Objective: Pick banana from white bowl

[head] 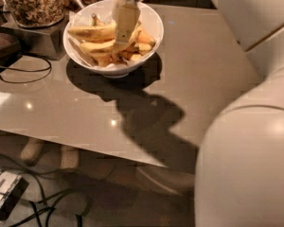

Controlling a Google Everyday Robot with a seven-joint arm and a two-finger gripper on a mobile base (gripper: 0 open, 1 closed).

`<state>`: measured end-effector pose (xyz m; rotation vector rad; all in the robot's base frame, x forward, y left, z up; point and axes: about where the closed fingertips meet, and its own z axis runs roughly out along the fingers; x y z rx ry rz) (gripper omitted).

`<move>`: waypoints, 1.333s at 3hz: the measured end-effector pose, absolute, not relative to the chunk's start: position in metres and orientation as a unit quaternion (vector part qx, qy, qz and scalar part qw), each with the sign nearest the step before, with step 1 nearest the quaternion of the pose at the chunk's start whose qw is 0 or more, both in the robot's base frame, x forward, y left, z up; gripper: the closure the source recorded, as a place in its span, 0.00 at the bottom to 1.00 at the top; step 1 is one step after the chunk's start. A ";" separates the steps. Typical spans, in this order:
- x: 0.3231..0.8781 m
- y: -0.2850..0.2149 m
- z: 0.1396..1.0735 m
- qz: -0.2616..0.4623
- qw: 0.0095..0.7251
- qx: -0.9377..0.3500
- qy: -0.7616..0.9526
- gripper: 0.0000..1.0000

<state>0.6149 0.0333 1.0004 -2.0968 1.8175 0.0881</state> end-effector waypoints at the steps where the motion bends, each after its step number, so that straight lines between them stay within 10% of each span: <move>1: 0.624 0.043 0.991 0.036 0.173 -0.747 0.641 0.40; 4: 0.651 0.067 0.969 0.036 0.158 -0.750 0.641 0.50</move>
Offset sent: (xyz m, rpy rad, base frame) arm -0.0003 0.0039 -0.0305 -0.1266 0.1579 0.0467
